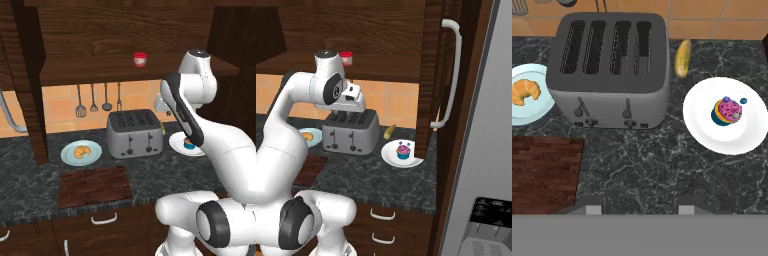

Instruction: From the different types of pastries on the counter, select a croissant and place it on the cutting board. Then retrieve a jar of jam from the cabinet and place it alongside the croissant on the cutting board.

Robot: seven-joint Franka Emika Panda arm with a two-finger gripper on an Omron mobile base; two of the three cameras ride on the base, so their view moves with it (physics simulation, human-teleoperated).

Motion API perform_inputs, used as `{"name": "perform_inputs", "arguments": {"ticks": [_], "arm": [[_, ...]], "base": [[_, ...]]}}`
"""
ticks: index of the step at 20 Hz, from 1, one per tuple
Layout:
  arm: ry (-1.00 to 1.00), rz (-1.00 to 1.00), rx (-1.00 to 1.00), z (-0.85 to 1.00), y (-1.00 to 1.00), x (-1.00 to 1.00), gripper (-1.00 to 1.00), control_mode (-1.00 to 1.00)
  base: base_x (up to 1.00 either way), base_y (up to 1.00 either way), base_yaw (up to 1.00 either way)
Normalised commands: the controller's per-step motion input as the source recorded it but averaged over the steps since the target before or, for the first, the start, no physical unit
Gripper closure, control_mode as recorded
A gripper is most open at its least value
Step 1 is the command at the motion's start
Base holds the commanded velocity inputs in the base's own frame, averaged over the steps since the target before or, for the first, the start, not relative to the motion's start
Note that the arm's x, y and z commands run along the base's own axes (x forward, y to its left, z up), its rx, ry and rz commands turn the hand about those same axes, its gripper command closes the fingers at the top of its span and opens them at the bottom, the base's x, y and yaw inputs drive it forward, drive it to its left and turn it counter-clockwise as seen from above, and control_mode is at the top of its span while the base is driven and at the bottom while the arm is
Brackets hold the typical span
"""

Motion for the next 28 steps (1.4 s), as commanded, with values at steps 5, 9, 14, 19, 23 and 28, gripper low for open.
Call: {"name": "perform_inputs", "arguments": {"ticks": [5, 9, 14, 19, 23, 28], "arm": [[0.0, 0.0, -0.01, -0.21, 0.26, -0.55, -1.0, -1.0], [0.2, -0.01, -0.27, -0.38, 1.0, -0.46, -1.0, -1.0], [0.0, 0.01, -0.01, -0.26, 0.95, 0.17, -1.0, -1.0], [0.05, 0.04, 0.0, -0.22, 1.0, 0.5, -1.0, -1.0], [0.01, 0.0, 0.01, -0.31, 1.0, 0.58, -1.0, -1.0], [0.0, -0.1, 0.01, -0.45, 0.92, 0.37, -1.0, -1.0]], "base": [[0.0, 0.0, 0.0], [0.0, 0.0, 0.0], [0.0, 0.0, 0.0], [0.0, 0.0, 0.0], [0.0, 0.0, 0.0], [0.0, 0.0, 0.0]]}}
